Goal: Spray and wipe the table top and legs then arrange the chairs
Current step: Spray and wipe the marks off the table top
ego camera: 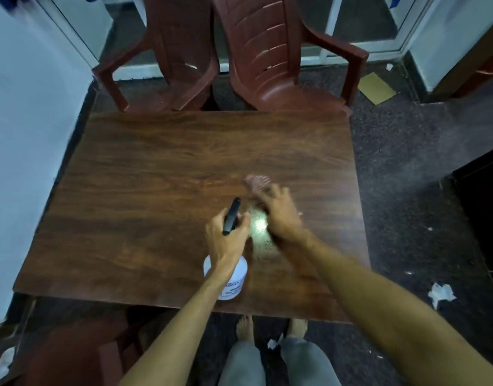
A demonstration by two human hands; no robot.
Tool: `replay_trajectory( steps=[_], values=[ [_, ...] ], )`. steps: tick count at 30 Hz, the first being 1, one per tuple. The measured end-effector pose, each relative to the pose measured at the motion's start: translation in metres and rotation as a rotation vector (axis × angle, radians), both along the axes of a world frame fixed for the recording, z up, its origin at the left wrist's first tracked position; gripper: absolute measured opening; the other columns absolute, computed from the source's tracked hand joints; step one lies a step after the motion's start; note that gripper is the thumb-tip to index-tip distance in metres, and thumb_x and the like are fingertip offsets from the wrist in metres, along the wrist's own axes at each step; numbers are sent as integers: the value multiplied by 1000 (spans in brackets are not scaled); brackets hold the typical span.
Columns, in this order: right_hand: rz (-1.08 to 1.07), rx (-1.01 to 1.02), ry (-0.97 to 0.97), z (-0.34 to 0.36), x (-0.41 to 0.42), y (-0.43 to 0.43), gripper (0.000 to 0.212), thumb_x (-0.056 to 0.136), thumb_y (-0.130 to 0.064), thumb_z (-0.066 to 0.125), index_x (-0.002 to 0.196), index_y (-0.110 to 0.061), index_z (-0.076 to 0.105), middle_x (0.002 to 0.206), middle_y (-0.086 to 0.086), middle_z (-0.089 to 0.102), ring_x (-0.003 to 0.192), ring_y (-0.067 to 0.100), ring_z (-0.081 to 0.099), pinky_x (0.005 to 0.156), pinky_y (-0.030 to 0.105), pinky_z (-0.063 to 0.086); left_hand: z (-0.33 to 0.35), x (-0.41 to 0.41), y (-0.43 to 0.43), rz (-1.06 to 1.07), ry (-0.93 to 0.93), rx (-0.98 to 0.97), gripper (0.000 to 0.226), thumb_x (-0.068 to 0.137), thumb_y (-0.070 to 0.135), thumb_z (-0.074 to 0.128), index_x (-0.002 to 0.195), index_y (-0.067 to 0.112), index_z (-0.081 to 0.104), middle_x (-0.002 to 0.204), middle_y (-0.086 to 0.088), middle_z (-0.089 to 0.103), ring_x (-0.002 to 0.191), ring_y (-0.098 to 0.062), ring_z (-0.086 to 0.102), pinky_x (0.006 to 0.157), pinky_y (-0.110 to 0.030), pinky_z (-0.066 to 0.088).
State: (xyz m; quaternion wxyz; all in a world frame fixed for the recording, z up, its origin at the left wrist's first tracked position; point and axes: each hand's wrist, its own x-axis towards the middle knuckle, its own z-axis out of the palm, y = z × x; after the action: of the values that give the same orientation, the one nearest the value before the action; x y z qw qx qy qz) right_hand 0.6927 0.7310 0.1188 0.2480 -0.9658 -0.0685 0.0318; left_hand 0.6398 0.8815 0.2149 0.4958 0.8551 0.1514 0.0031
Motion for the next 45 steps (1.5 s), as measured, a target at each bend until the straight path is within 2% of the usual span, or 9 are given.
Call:
replay_trajectory(
  steps=[4,8,10,17,23,29,33,38,45],
  values=[
    [311,-8,-32,9,-46,39,82,66,0,60,142,-29,51,141,4,46,106,22,39,93,31,39,-6,-15,41,-8,-2,24,27,87,16,77,66,12,60,55,-3,60,50,-14,55,49,-17,37],
    [-455,-35,45,7,-74,-48,86,70,12,53,146,-25,47,139,12,42,115,34,41,100,44,43,-5,-35,55,-57,11,-1,25,87,11,76,67,9,63,55,-2,60,47,-12,51,49,-9,39],
    [-554,-89,92,10,-94,-46,82,73,10,54,148,-23,45,138,14,39,112,36,39,98,51,44,-1,-46,56,-80,-3,-6,24,88,11,76,67,7,64,56,-2,61,47,-8,51,50,-9,40],
    [8,-71,19,7,-174,65,89,74,6,59,150,-36,38,148,4,37,103,26,40,79,40,48,2,-80,53,-119,-7,10,26,89,13,74,68,7,61,59,-10,61,52,-15,54,48,-14,36],
    [-636,-93,105,7,-213,-78,85,68,8,55,146,-25,47,143,14,40,109,35,38,95,49,46,11,-98,38,-97,-19,-42,23,89,5,72,69,7,62,55,0,57,48,0,52,50,-8,39],
    [-174,-77,74,-2,-246,-52,80,76,8,59,146,-28,47,148,9,39,104,27,41,84,39,47,13,-102,2,-147,-18,-29,22,89,4,72,69,0,63,61,-16,63,51,-6,51,50,-9,39],
    [-486,12,62,-4,-229,-108,84,68,15,53,143,-24,53,145,11,42,108,25,34,93,43,45,16,-100,-27,-173,-24,-3,20,89,6,72,72,-2,63,62,-16,64,53,-9,54,50,-10,40],
    [-329,4,64,-6,-273,-102,79,75,13,58,142,-28,53,149,8,39,111,27,38,90,37,43,17,-96,-63,-199,-18,-13,19,88,4,73,72,-1,64,62,-14,65,53,-8,57,51,-9,41],
    [-210,-119,58,-9,-89,-185,75,75,8,54,140,-30,52,143,9,42,106,32,41,90,50,48,5,-82,-111,-217,-57,39,19,87,6,75,72,3,65,62,-10,66,60,-19,61,52,-9,40]
  ],
)
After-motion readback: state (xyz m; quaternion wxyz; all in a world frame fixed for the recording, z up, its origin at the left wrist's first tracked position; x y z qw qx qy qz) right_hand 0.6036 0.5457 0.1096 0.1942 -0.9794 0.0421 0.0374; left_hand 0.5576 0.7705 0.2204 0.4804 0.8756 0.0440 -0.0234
